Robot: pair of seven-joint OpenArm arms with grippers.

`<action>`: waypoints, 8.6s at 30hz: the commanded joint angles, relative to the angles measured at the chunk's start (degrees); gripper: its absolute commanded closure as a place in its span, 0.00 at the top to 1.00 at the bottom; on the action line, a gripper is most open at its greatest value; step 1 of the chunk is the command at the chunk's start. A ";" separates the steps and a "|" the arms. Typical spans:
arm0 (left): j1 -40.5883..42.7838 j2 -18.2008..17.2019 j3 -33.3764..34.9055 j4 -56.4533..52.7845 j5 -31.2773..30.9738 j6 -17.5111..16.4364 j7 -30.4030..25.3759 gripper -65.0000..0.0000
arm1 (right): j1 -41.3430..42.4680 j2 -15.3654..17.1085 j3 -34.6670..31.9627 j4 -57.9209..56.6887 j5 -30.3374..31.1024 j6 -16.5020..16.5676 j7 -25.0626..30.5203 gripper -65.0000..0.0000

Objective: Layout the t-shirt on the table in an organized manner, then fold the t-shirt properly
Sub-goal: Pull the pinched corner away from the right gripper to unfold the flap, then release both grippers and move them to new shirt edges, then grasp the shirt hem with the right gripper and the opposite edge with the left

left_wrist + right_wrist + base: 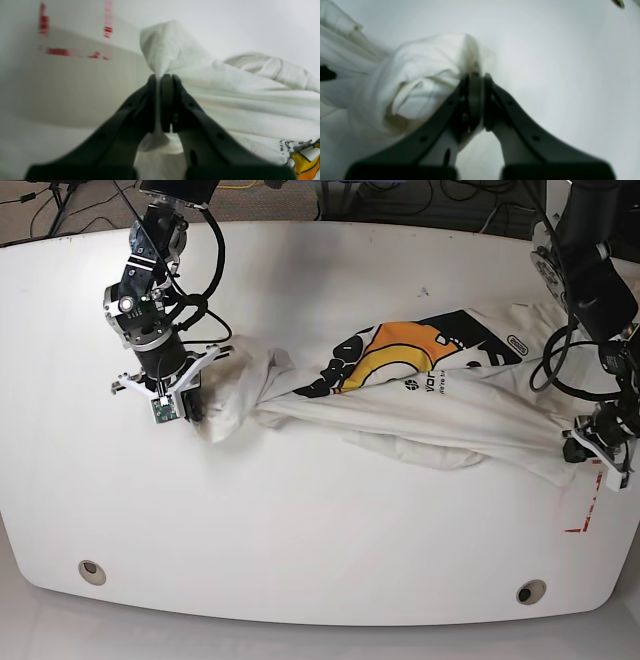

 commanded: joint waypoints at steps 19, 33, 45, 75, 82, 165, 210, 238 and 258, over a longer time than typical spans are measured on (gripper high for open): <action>-22.48 -2.17 -0.45 9.55 -4.61 0.18 6.52 0.01 | 21.10 10.95 -3.52 1.72 0.14 -0.97 1.35 0.00; -38.83 -2.17 -0.36 15.52 -4.61 0.18 15.14 0.01 | 44.13 19.13 -10.46 1.81 0.14 -0.97 -4.54 0.00; -48.94 -3.49 3.60 15.44 -4.61 0.18 15.31 0.01 | 60.39 22.47 -15.91 1.81 0.14 -0.97 -10.78 0.00; 0.91 -5.25 -7.74 31.70 -12.08 0.18 20.94 0.01 | 6.50 11.57 1.93 9.02 0.67 -0.88 -1.20 0.00; 16.99 -5.07 -9.59 33.28 -14.19 0.18 20.59 0.01 | -5.28 3.92 2.55 9.02 0.67 -0.88 3.02 0.00; 24.99 8.56 21.53 28.45 -14.01 4.45 10.21 0.42 | -5.54 -4.34 12.57 8.05 0.32 -0.97 -0.76 0.70; 33.87 -14.39 12.30 19.74 -14.36 0.18 5.29 0.41 | 30.15 -3.02 12.39 -42.15 0.67 -1.06 -0.41 0.70; 32.47 -10.79 10.63 39.88 -14.19 0.18 12.41 0.41 | 29.89 -8.64 5.27 -46.72 0.76 -1.15 -0.14 0.70; 32.47 -10.79 7.03 38.29 -13.92 0.18 12.06 0.41 | 28.04 -7.86 5.10 -51.73 0.05 -0.97 3.90 0.00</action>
